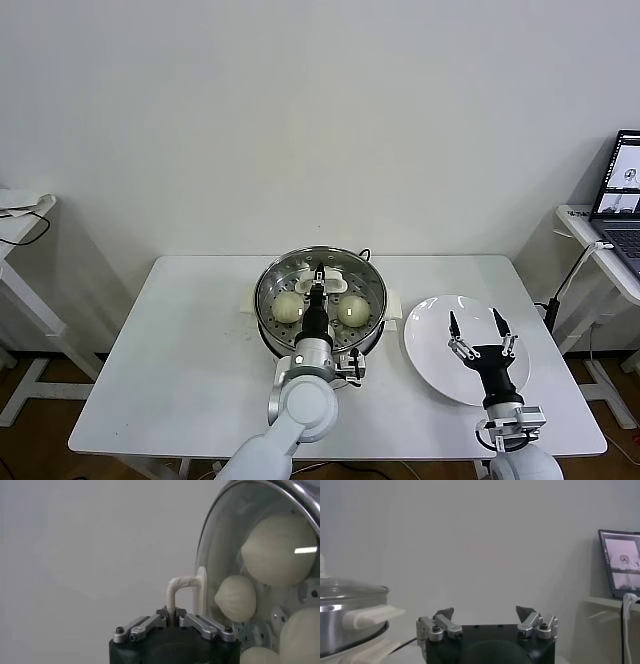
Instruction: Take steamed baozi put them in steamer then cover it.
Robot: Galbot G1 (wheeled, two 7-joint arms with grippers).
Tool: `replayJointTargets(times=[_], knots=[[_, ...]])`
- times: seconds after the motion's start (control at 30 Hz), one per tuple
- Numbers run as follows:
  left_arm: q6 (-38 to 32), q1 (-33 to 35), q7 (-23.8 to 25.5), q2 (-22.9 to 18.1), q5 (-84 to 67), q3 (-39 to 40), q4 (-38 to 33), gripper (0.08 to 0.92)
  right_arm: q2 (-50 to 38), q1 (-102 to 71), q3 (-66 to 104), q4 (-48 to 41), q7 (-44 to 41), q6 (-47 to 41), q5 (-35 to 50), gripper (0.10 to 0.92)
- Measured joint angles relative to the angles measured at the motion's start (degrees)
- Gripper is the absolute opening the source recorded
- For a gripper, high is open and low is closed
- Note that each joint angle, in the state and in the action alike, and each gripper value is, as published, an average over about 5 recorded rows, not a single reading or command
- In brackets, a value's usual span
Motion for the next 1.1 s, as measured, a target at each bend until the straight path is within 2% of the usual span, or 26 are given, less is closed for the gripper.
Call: replayJointTargets(times=[0.1, 0.17, 0.47, 0.77, 0.87, 1.1], knots=[[-0.18, 0.19, -0.08, 0.01, 0.09, -0.10, -0.24, 0.214, -0.10, 0.03, 0.00, -0.01, -0.03, 0.00, 0.00, 0.823], [-0.25, 0.38, -0.18, 0.11, 0.12, -0.12, -0.54, 0.261, -0.18, 0.05, 0.00, -0.05, -0.05, 0.00, 0.02, 0.823], [-0.05, 2.09, -0.46, 1.49, -0.05, 0.54, -3.54, 0.521, -0.60, 0.37, -0.12, -0.20, -0.13, 0.02, 0.15, 0.823], [0.88, 5.40, -0.41, 4.30, -1.30, 0.87, -9.55, 0.774, -1.01, 0.53, -0.37, -0.27, -0.21, 0.20, 0.28, 0.823], [1.05, 6.83, -0.65, 5.42, -1.81, 0.58, -12.18, 0.815, -1.13, 0.58, -0.46, -0.16, -0.24, 0.24, 0.36, 0.823], [-0.75, 11.63, -4.15, 7.35, -6.79, -2.96, -20.12, 0.823, -1.77, 0.22, -0.19, 0.80, -0.37, -0.47, 0.64, 0.823]])
